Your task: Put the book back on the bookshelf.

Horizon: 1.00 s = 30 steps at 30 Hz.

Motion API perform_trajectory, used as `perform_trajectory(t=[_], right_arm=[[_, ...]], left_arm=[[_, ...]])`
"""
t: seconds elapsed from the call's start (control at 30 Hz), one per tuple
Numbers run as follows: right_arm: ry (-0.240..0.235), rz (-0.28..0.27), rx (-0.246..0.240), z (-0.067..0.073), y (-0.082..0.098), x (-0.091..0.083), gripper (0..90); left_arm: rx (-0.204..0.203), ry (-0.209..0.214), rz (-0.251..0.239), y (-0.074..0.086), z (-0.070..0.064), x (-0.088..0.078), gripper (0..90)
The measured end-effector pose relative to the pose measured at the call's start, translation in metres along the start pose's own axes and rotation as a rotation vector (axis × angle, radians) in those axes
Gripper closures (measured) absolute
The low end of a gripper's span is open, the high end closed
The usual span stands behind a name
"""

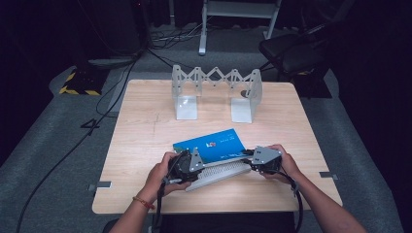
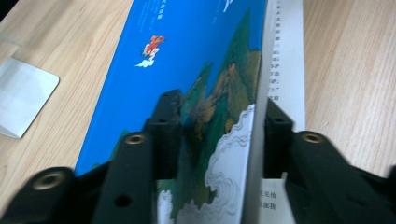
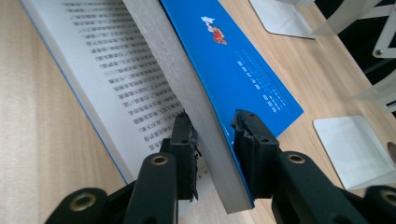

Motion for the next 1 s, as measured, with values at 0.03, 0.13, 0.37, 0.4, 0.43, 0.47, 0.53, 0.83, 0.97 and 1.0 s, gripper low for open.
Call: perform_trajectory(t=[0.03,0.13,0.37,0.4,0.43,0.47,0.53,0.83,0.97,1.0], right_arm=[[0.0,0.0,0.0,0.0,0.0,0.0,70.2],[-0.009,-0.005,-0.008,0.003,-0.003,0.0,71.0],[-0.03,-0.017,0.0,0.003,-0.008,0.001,72.3],[-0.03,-0.013,-0.001,0.003,-0.008,0.001,72.4],[-0.031,-0.011,0.001,0.003,-0.009,0.002,72.4],[-0.032,-0.009,0.001,0.003,-0.009,0.002,72.4],[-0.031,-0.007,0.002,0.003,-0.01,0.001,72.3],[-0.025,-0.027,0.014,0.001,-0.011,0.002,69.8],[-0.04,-0.094,0.064,-0.006,-0.004,0.004,59.8],[-0.04,-0.094,0.064,-0.006,-0.004,0.004,59.8]], left_arm=[[0.0,0.0,0.0,0.0,0.0,0.0,64.9],[0.018,-0.006,0.002,0.005,0.002,-0.002,68.3],[-0.048,-0.001,-0.001,0.007,0.007,-0.001,39.2],[-0.045,0.007,-0.003,0.005,0.005,-0.001,38.6],[-0.035,0.012,-0.001,0.002,0.003,0.001,38.6],[-0.016,-0.002,0.004,-0.001,0.001,0.005,38.5],[-0.014,-0.021,0.028,-0.002,0.001,0.013,37.8],[0.028,-0.063,0.049,0.005,0.007,0.014,68.1],[-0.004,-0.032,0.016,0.011,0.012,0.012,69.8],[-0.004,-0.032,0.016,0.011,0.012,0.012,69.9]])
Point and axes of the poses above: each handheld gripper's, and its own axes: x roughly forward along the jaws, y roughly out of its underside, z roughly to its left, the point moved 2 cm from there along x, roughly forward along the jaws, and after that the axes turned 9 degrees about -z, right-handed, at the moved point
